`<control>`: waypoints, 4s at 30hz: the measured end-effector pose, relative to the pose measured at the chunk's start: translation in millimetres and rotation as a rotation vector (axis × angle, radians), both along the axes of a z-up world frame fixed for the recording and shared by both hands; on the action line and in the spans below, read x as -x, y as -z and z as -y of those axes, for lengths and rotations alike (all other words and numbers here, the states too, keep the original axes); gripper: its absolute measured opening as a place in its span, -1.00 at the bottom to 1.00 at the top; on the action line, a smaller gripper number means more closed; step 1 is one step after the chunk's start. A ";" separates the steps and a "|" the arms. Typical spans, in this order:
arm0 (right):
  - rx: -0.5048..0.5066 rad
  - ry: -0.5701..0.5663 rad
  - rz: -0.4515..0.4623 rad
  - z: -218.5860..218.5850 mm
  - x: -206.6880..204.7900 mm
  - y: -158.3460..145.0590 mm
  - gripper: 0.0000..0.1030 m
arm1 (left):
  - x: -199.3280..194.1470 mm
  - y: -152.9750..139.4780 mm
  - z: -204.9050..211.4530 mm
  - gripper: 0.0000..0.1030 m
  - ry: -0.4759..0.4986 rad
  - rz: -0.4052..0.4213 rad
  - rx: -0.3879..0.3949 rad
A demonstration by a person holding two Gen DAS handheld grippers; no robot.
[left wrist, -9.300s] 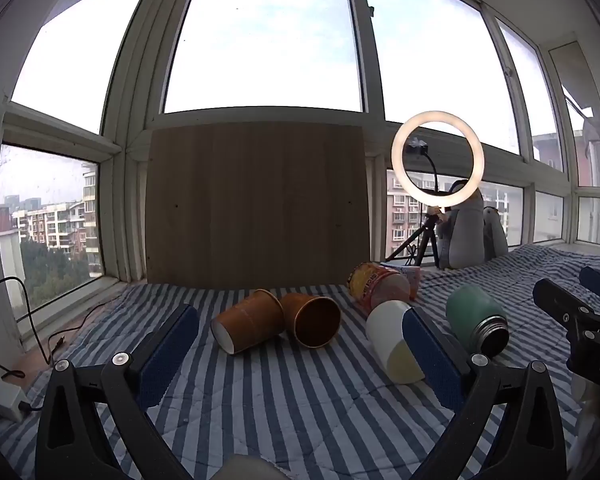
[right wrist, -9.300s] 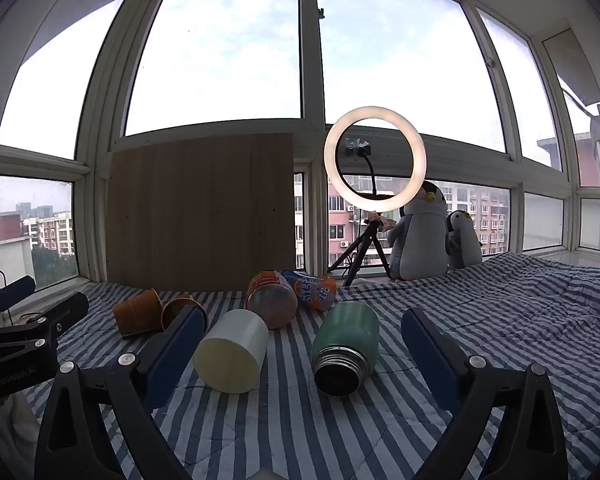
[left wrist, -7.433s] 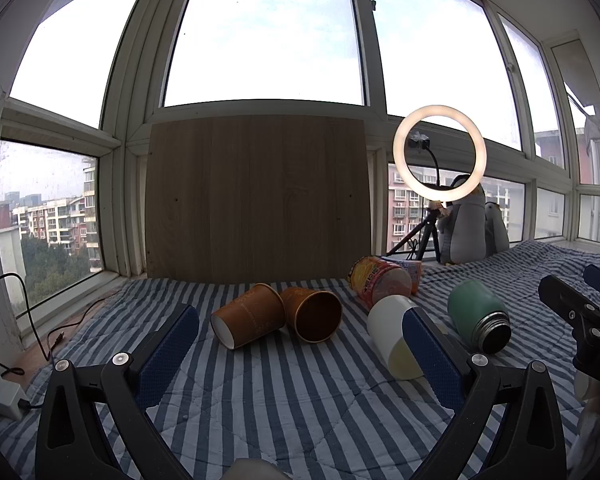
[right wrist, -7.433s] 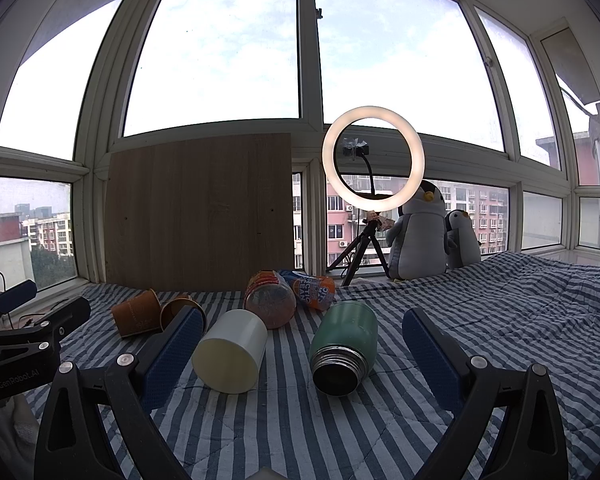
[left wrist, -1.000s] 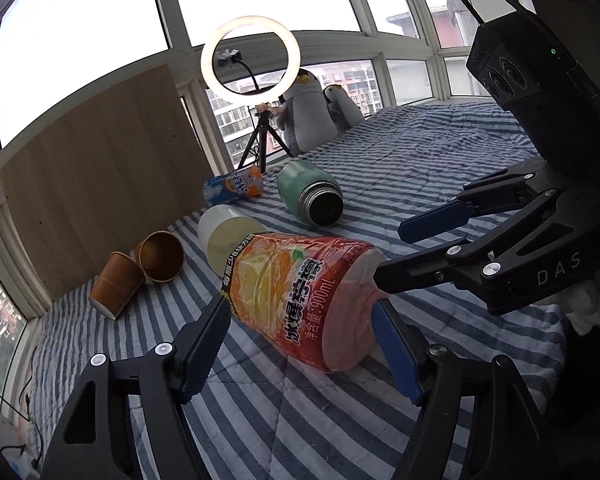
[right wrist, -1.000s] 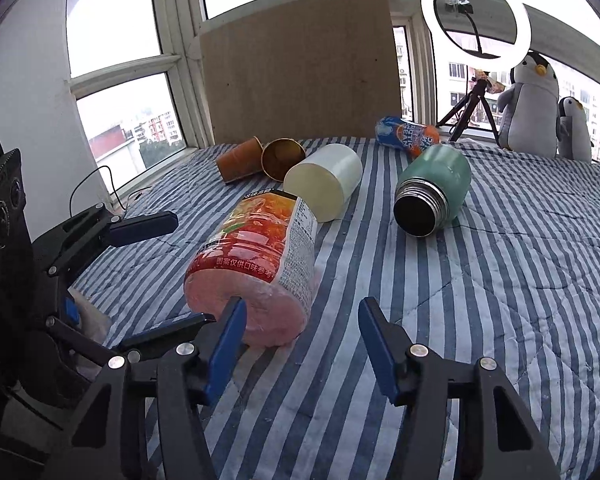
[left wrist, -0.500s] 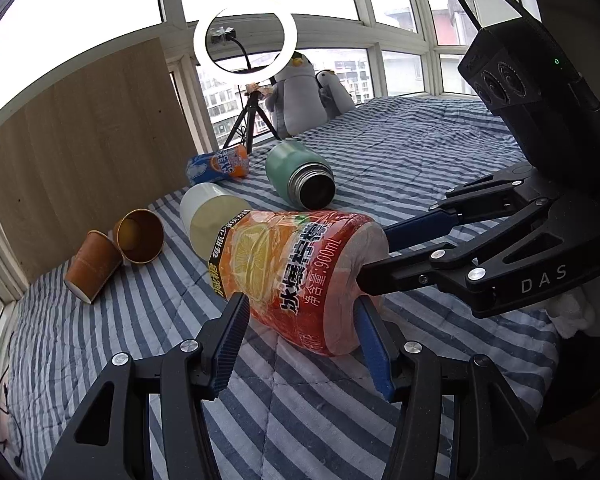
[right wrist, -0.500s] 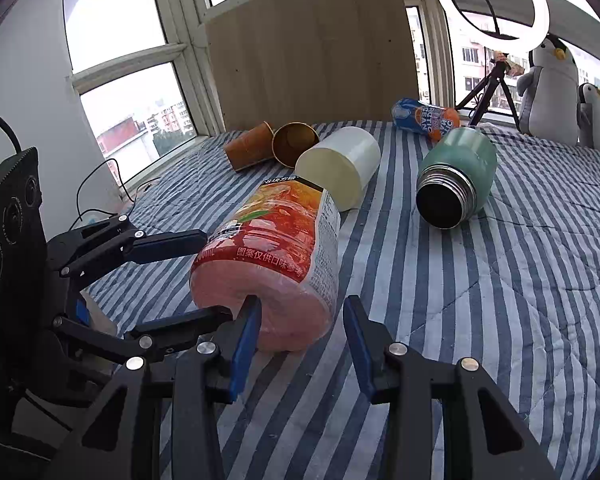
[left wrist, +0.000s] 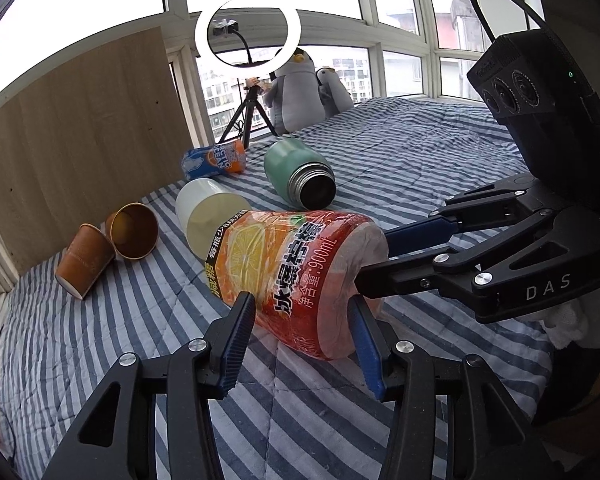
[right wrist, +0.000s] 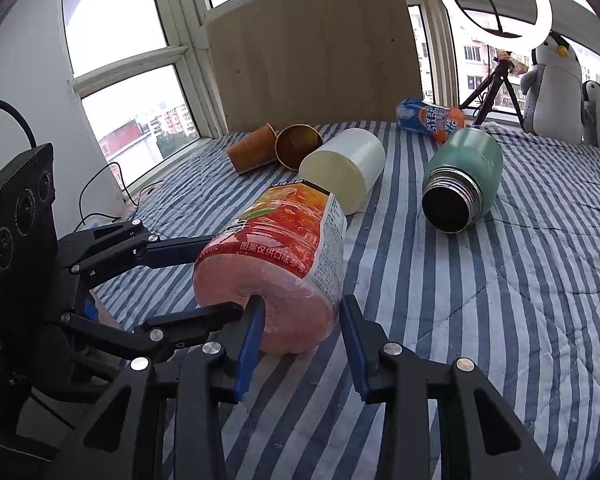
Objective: Flip cup upside down
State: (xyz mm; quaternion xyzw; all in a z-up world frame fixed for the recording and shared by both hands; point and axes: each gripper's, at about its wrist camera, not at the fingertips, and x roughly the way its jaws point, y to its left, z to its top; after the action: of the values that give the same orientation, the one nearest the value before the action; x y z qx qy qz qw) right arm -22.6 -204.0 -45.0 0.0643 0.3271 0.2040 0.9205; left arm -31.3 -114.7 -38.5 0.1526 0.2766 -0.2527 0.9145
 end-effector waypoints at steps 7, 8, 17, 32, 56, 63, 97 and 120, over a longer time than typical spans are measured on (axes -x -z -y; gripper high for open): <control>-0.039 0.006 -0.016 -1.0 7.7 -10.5 -0.32 | 9.8 -14.9 -9.7 0.01 0.011 -0.029 0.041; -0.039 0.004 -0.019 -2.2 9.8 -12.8 -0.32 | 12.2 -17.3 -12.0 0.01 0.013 -0.038 0.049; -0.030 -0.002 -0.111 -19.0 28.1 -28.9 -0.32 | 31.9 -30.2 -32.5 0.01 0.020 -0.133 0.097; 0.022 -0.030 -0.291 -51.1 0.8 -36.4 -0.32 | -2.1 -20.3 -82.0 0.02 -0.038 -0.350 0.261; -0.068 -0.009 -0.138 -56.1 -75.6 -42.5 -0.33 | -63.1 -39.3 -95.8 0.02 -0.091 -0.152 0.282; -0.115 0.044 0.017 -46.6 -61.6 -49.0 -0.04 | -52.2 -44.4 -99.1 0.11 -0.128 -0.046 0.268; 0.053 0.399 0.453 -29.5 11.1 -36.3 0.59 | 23.8 -47.3 -127.5 0.99 -0.490 0.414 0.276; 0.051 0.467 0.525 -29.5 23.6 -33.3 0.67 | 26.9 -37.2 -124.7 0.99 -0.537 0.443 0.253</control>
State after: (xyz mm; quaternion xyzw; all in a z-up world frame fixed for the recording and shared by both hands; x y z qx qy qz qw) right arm -46.2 -174.5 -11.7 0.0600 0.0609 -0.0107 0.9963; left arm -58.3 10.0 -1.3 0.0113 0.0686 0.0034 0.9976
